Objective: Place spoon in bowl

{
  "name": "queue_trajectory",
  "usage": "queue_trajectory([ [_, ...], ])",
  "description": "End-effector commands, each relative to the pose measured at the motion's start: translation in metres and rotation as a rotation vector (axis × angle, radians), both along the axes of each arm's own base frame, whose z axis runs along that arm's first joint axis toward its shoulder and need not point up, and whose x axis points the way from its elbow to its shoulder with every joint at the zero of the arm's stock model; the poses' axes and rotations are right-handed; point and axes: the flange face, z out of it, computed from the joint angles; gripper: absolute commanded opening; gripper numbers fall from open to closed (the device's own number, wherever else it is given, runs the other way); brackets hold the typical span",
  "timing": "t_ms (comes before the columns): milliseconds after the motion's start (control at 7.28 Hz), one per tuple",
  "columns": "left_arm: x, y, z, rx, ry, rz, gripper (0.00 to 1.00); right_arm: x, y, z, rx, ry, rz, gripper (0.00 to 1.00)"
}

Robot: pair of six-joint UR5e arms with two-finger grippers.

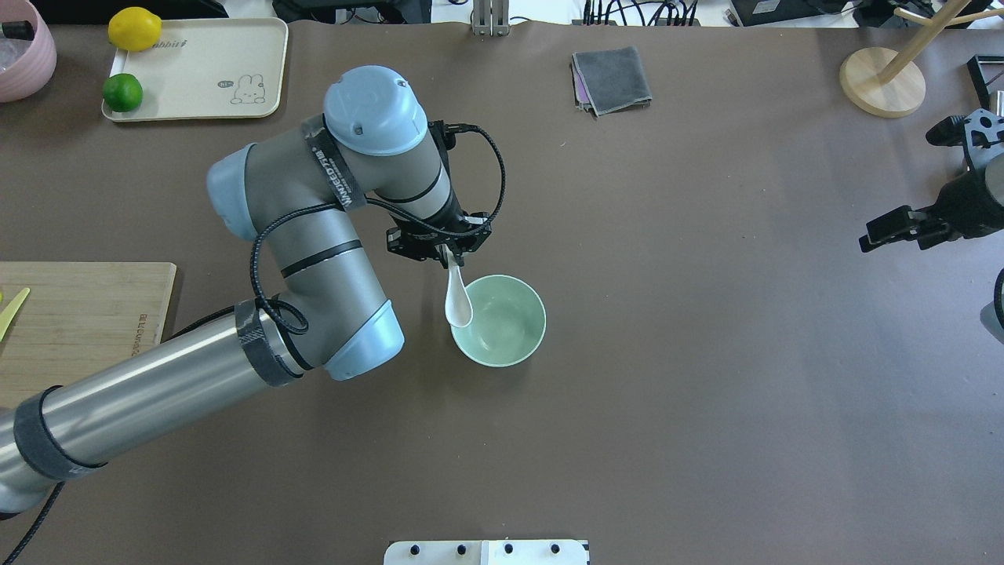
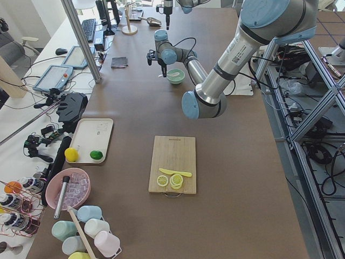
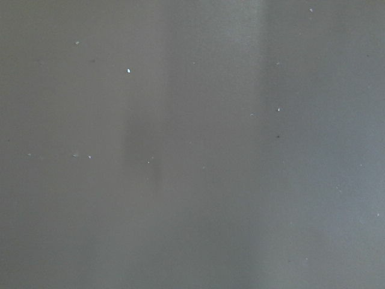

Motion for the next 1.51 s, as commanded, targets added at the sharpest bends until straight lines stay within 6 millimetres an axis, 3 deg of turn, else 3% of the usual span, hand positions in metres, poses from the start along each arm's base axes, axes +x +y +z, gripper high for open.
queue_trajectory([
  [0,0.016,0.006,-0.012,0.004,0.019,0.0,0.97,0.005,0.001,0.002,0.003,0.002,0.004,1.0],
  [412,-0.007,0.012,-0.033,0.044,0.051,-0.025,0.98,0.021,-0.003,-0.002,0.011,-0.003,0.035,1.0],
  [550,-0.037,0.014,-0.023,0.046,0.043,-0.039,0.98,0.028,-0.006,-0.003,0.009,-0.01,0.046,1.0],
  [824,-0.135,-0.005,0.042,0.118,-0.002,0.016,0.98,0.068,-0.013,0.006,0.026,-0.015,0.067,1.0],
  [962,-0.189,-0.022,0.075,0.193,-0.067,0.058,0.98,0.095,-0.02,0.023,0.037,0.021,0.04,1.0],
  [1237,-0.307,-0.049,0.156,0.298,-0.16,0.173,0.98,0.151,-0.032,0.042,0.068,0.085,-0.032,1.0],
  [1374,-0.375,-0.053,0.21,0.356,-0.192,0.23,0.98,0.169,-0.032,0.047,0.067,0.097,-0.044,1.0],
])
